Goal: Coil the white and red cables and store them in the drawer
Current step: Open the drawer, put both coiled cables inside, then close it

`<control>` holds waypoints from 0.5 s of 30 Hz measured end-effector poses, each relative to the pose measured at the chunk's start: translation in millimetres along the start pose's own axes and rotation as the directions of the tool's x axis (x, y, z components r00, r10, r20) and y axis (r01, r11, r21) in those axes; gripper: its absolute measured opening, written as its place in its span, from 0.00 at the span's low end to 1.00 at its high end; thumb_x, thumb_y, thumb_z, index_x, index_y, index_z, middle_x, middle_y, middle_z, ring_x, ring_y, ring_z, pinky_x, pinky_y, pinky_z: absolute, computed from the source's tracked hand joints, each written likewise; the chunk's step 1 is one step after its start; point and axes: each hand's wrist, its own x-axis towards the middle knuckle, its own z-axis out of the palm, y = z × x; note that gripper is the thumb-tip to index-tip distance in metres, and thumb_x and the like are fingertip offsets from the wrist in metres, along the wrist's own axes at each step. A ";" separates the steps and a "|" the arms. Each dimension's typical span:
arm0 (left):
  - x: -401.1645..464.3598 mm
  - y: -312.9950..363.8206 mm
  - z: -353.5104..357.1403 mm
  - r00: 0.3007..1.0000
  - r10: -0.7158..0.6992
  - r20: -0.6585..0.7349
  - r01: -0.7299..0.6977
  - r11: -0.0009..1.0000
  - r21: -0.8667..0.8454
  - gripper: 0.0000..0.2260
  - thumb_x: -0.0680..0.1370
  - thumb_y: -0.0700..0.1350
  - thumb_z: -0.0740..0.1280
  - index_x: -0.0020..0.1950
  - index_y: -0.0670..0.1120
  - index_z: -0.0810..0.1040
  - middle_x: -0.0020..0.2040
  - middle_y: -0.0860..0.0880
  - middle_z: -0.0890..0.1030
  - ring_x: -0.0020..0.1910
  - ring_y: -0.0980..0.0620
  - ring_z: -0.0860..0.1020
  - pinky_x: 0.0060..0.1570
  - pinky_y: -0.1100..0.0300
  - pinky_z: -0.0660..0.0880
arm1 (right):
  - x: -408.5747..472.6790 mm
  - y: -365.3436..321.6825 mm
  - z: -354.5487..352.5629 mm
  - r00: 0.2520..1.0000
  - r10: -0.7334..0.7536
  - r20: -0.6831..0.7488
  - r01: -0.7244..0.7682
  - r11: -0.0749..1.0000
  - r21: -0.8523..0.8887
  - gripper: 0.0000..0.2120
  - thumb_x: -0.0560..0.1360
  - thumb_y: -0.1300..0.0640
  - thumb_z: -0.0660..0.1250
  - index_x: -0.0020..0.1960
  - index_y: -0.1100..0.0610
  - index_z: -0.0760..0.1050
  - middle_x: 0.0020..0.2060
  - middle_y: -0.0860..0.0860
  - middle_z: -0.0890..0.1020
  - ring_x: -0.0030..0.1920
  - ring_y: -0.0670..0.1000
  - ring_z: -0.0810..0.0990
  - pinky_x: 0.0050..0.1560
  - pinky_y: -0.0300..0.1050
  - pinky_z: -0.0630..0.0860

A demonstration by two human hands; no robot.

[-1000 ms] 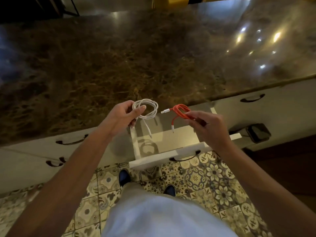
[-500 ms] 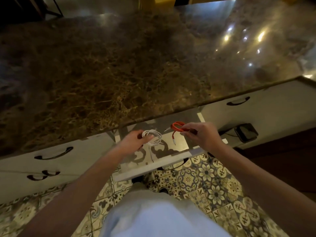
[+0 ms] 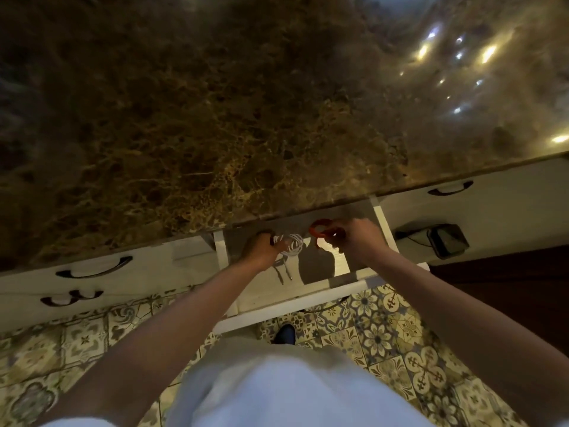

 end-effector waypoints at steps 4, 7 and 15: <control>10.4 -3.5 0.9 1.000 0.004 -0.011 -0.003 0.993 0.119 0.22 0.83 0.60 0.65 0.64 0.43 0.81 0.60 0.43 0.84 0.56 0.40 0.82 0.52 0.49 0.79 | 13.0 -1.9 6.8 0.994 0.077 0.072 -0.083 0.993 0.088 0.13 0.77 0.52 0.75 0.60 0.48 0.85 0.46 0.52 0.90 0.47 0.54 0.88 0.51 0.54 0.84; 15.0 -7.3 4.3 1.000 -0.028 0.013 0.026 0.985 0.170 0.20 0.84 0.59 0.63 0.66 0.44 0.79 0.60 0.42 0.84 0.54 0.40 0.83 0.52 0.48 0.81 | 19.3 -2.7 11.9 0.983 0.108 0.151 -0.115 0.992 0.041 0.14 0.76 0.53 0.75 0.61 0.49 0.85 0.52 0.52 0.89 0.54 0.55 0.87 0.55 0.51 0.82; 20.4 -10.8 7.3 0.999 -0.031 0.011 0.027 0.957 0.289 0.16 0.86 0.52 0.63 0.68 0.44 0.78 0.66 0.40 0.81 0.63 0.38 0.80 0.60 0.49 0.79 | 41.6 28.5 43.0 0.917 0.197 0.347 -0.234 0.970 0.068 0.25 0.66 0.43 0.77 0.62 0.48 0.83 0.54 0.48 0.87 0.57 0.53 0.85 0.60 0.51 0.82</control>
